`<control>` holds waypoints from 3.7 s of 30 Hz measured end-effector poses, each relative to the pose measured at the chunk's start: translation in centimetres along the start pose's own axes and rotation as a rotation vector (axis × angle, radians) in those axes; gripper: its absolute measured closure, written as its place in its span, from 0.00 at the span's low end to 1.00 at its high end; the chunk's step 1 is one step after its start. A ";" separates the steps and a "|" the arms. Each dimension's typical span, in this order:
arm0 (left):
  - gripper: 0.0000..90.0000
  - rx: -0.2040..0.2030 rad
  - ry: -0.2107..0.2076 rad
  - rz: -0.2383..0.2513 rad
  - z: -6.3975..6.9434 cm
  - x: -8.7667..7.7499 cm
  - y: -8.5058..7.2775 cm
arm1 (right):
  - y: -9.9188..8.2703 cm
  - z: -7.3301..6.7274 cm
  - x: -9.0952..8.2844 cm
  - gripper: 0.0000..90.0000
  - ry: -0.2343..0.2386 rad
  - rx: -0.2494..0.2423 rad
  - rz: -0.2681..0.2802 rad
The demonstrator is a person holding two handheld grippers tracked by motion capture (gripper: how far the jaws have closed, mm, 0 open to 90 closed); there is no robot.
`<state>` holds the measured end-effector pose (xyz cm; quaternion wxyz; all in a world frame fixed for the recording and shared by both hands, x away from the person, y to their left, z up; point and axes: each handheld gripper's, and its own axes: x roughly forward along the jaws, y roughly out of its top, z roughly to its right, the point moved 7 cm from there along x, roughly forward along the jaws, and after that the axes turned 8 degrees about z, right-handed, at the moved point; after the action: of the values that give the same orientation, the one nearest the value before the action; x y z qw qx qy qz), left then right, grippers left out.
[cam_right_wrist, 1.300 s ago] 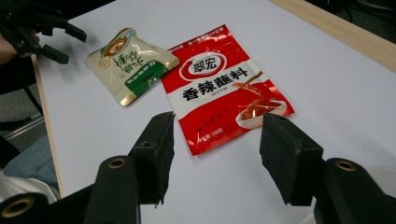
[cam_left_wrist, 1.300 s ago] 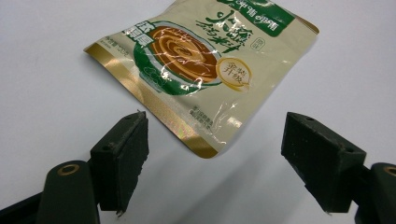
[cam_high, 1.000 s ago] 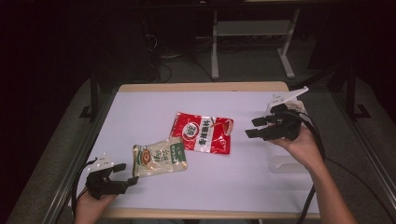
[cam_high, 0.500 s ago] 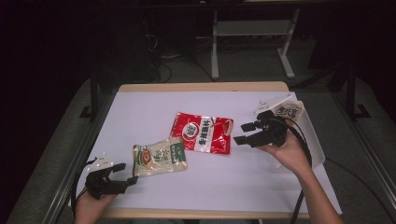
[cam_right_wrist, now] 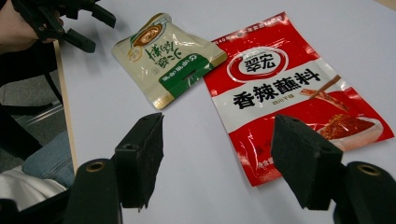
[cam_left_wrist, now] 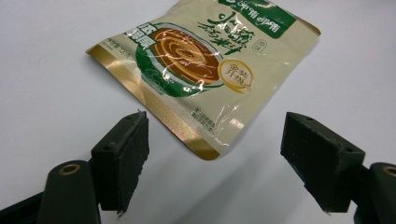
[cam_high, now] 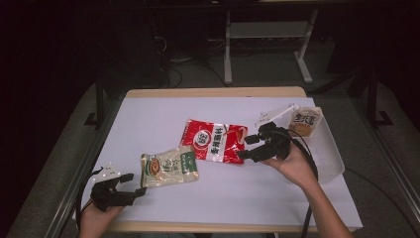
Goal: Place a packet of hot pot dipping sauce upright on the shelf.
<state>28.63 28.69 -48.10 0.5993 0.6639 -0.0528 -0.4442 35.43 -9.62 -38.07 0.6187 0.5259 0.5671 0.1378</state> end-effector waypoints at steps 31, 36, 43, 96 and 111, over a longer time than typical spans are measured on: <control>0.34 0.029 -0.014 -0.013 0.0 0.7 0.3 | 1.7 -3.3 8.1 0.34 0.078 -0.013 -0.058; 0.37 0.025 -0.031 -0.012 0.1 1.0 0.4 | 2.1 -3.5 9.4 0.34 0.079 -0.003 -0.055; 0.43 0.025 -0.036 -0.017 0.1 1.1 0.3 | 2.1 -3.8 11.7 0.33 0.085 0.012 -0.076; 0.73 0.033 0.002 -0.062 -0.2 2.1 -0.1 | -1.1 -2.7 19.1 0.49 0.065 0.206 -0.191; 0.72 0.043 0.008 -0.066 -0.1 2.2 -0.1 | -1.0 -2.7 19.2 0.50 0.046 0.255 -0.183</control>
<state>29.99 27.44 -49.31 0.5702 0.6798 -0.0380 -0.4596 38.86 6.05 -49.06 0.5436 0.5431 0.6396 0.0195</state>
